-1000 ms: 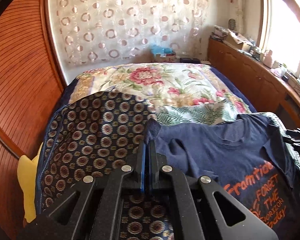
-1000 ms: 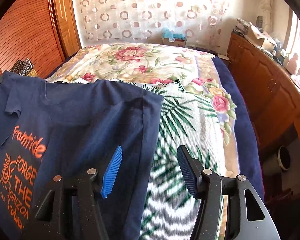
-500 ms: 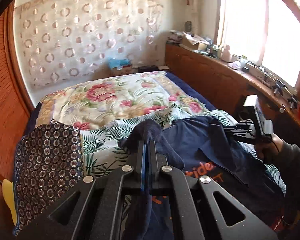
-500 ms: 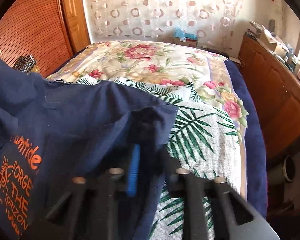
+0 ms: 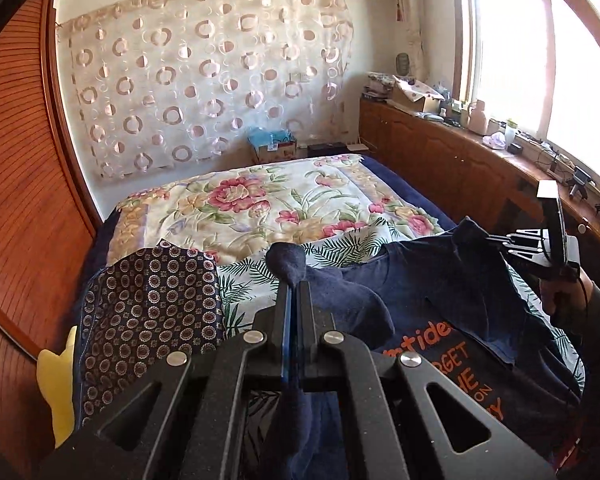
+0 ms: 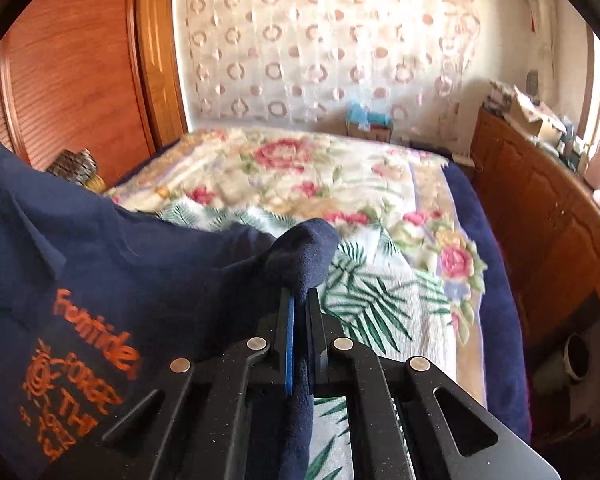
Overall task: Fold small clothes
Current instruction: 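Grasp the hem with the right gripper while the left gripper holds its hem corner, then lift the hem with both grippers and fold it toward the collar, release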
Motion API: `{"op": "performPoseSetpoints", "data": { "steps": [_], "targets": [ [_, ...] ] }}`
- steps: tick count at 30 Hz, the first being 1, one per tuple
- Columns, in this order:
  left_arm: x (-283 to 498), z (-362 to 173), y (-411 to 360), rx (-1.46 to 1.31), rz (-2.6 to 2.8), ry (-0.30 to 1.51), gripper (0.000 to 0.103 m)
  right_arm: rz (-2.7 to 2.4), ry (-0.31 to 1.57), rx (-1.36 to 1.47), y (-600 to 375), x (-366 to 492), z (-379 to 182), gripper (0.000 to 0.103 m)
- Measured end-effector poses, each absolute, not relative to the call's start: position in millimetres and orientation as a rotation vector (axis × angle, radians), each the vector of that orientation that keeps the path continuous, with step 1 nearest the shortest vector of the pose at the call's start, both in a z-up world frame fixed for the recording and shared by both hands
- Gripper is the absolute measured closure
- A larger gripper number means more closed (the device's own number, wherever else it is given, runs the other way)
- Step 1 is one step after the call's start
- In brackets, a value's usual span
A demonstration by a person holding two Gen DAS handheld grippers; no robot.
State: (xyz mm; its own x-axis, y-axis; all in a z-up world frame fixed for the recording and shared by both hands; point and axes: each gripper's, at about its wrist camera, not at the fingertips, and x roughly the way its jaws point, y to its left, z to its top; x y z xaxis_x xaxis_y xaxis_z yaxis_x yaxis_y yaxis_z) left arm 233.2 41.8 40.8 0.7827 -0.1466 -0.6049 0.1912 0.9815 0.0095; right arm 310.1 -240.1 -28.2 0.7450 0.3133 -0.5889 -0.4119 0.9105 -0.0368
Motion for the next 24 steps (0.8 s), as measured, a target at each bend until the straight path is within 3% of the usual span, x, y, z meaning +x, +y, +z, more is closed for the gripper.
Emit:
{"op": "performPoseSetpoints", "data": {
  "steps": [24],
  "targets": [
    [107, 24, 59, 0.045, -0.185, 0.601, 0.100, 0.492, 0.457, -0.146, -267, 142, -7, 0.099]
  ]
}}
